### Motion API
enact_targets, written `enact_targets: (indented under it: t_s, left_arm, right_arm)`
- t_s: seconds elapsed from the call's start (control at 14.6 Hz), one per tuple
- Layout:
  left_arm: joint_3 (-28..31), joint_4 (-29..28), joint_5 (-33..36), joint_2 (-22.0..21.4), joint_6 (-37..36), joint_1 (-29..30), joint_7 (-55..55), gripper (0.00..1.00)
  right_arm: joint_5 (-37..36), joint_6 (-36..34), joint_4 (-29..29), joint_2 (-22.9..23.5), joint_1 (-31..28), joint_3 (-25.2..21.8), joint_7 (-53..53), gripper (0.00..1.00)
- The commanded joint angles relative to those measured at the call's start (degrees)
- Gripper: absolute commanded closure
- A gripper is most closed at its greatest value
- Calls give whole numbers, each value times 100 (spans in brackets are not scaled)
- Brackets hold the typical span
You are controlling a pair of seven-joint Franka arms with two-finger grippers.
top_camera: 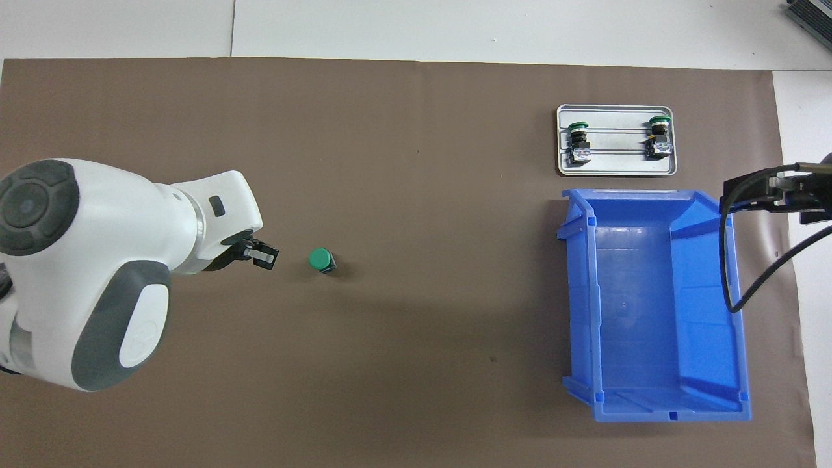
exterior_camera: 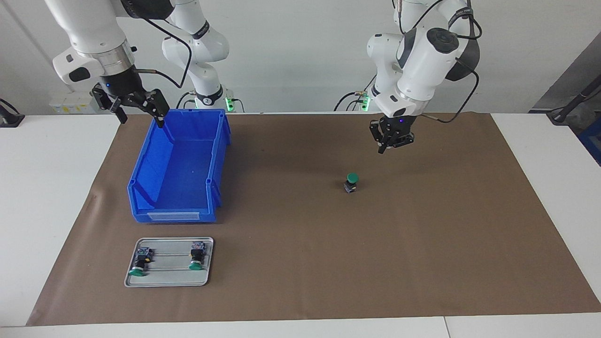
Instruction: Place and press button with both arms
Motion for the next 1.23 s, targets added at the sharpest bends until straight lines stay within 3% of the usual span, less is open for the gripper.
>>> enact_targets:
  t_s: [0.0, 0.55, 0.89, 1.16]
  left_arm:
    - [76, 74, 372, 532, 378, -379, -710, 100]
    - [76, -49, 381, 1315, 1056, -705, -1151, 100]
    - [76, -532, 381, 1325, 1470, -705, -1143, 100]
    - [76, -244, 381, 1290, 1067, -705, -1143, 100]
  right_arm:
    - [148, 71, -161, -138, -33, 16, 49, 0]
    - [148, 71, -161, -138, -33, 16, 49, 0]
    - [148, 71, -161, -138, -33, 16, 58, 0]
    - [148, 80, -161, -138, -33, 16, 58, 0]
